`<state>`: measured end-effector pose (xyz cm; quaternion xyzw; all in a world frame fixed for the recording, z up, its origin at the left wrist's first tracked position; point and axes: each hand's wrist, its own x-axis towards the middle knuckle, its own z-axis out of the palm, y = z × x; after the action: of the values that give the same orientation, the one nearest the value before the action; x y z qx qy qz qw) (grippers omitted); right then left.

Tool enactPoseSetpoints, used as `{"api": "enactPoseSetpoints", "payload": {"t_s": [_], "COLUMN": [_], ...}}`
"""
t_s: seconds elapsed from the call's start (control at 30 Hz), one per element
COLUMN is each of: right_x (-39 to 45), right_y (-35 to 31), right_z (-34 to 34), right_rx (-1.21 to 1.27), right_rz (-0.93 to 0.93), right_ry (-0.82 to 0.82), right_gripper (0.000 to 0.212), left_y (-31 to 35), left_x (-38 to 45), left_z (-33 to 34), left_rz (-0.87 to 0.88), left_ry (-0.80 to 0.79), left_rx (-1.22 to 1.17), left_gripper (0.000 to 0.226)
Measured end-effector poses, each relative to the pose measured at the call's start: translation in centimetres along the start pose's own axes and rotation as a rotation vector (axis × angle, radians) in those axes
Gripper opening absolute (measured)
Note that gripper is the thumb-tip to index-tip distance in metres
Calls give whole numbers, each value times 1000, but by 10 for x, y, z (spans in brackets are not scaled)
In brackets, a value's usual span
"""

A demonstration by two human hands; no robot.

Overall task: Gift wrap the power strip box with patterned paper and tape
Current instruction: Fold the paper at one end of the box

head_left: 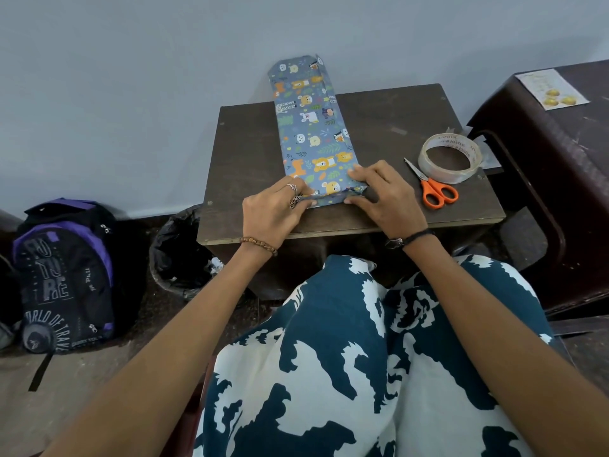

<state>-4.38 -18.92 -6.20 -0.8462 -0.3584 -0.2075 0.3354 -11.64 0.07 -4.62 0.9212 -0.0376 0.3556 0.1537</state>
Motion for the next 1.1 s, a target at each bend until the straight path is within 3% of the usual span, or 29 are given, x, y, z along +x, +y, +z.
{"api": "enactPoseSetpoints", "payload": {"t_s": [0.27,0.53,0.63,0.8,0.97,1.1], "right_x": [3,2,2,2,2,1], "right_y": [1,3,4,2,-1,0], "right_z": [-2,-3,-4,-5,-5,-4], "right_rx": [165,200,190,190,217,240], "right_rz": [62,83,78,76,104,110], "right_ry": [27,10,7,0,10,20], "right_gripper": [28,26,26,26,27,26], "left_y": [1,0,2,11,8,0], "left_x": [0,30,28,20,27,45], "left_z": [-4,-2,-1,1,-1,-4], "left_rz": [12,223,95,-156,-158,-187], "left_ry": [-44,-195,-265,-213,-297,-495], "left_rx": [-23,76,-53,-156,-162,-228], "left_gripper": [18,26,23,20,18,20]}}
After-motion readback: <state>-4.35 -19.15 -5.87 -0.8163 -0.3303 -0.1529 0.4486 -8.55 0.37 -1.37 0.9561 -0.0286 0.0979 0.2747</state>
